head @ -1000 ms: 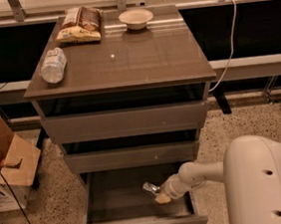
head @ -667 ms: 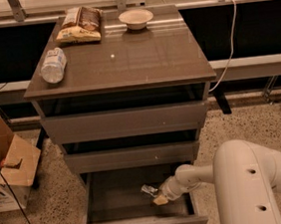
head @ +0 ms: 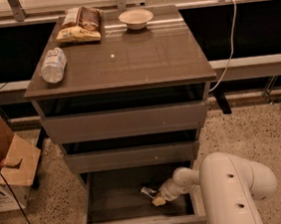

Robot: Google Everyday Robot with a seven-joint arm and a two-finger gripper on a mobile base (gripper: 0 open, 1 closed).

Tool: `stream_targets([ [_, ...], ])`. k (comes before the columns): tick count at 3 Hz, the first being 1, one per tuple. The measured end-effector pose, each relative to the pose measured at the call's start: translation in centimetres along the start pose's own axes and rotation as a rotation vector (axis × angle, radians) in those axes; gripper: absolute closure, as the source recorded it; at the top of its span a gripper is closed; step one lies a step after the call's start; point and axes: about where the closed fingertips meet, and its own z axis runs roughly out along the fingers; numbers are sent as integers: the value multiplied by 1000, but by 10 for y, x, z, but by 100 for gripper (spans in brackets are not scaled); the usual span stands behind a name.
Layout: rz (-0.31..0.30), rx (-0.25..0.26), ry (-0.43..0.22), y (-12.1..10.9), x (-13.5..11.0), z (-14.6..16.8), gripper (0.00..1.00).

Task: Place redbull can into bottom drawer

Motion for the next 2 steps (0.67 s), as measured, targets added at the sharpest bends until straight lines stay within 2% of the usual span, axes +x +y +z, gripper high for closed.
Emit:
stream_targets([
  [1,-1,0,-1,0,0,1,6],
  [2,-1,-2,-1,1,0,2,0],
])
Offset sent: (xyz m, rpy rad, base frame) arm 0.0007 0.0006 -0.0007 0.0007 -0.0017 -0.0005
